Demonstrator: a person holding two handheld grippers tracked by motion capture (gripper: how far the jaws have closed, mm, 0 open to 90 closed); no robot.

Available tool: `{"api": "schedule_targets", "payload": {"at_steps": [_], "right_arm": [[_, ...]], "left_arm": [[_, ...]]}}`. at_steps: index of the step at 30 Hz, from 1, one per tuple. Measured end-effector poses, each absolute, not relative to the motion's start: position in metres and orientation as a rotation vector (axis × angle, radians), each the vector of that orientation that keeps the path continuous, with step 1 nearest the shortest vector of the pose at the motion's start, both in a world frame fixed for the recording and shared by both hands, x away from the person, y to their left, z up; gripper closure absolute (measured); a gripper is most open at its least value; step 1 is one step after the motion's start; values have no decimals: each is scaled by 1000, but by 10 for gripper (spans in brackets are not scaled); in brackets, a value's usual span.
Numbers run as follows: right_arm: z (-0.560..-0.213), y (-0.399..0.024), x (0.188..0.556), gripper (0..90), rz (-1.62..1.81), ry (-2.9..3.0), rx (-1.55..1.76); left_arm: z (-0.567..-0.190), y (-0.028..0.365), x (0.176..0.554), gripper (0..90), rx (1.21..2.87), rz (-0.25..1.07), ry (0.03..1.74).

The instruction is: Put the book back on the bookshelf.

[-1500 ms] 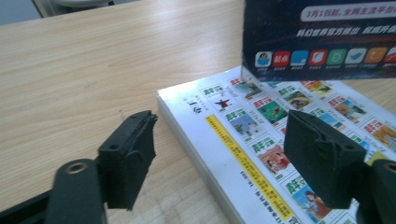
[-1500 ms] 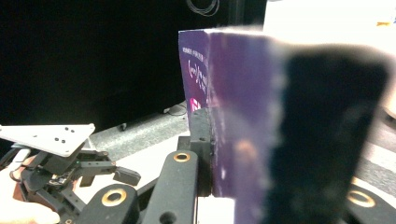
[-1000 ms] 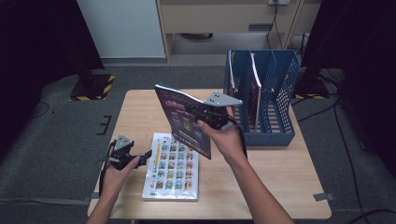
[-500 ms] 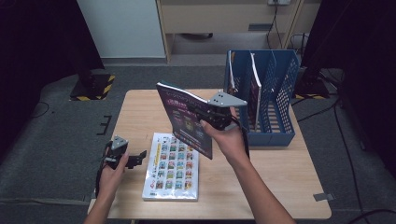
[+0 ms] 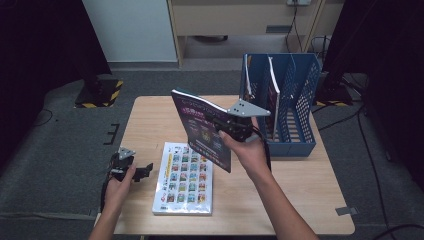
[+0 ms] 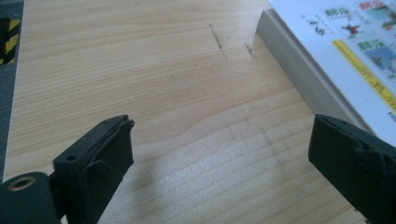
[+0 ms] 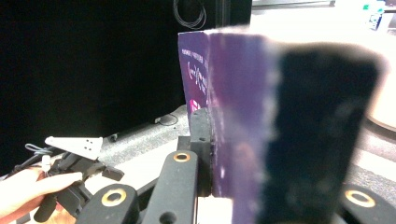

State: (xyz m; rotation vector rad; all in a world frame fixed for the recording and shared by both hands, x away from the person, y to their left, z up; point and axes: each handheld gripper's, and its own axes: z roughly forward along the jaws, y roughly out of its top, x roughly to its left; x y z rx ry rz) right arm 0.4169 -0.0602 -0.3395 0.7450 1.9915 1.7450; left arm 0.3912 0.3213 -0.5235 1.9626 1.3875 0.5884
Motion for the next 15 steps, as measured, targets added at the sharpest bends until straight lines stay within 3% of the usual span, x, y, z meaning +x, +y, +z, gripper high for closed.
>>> {"api": "schedule_targets", "payload": {"at_steps": [15], "right_arm": [[-342, -86, 406, 839, 1738, 1972, 770]], "left_arm": [[-531, 326, 392, 51, 2029, 624, 1386]]}}
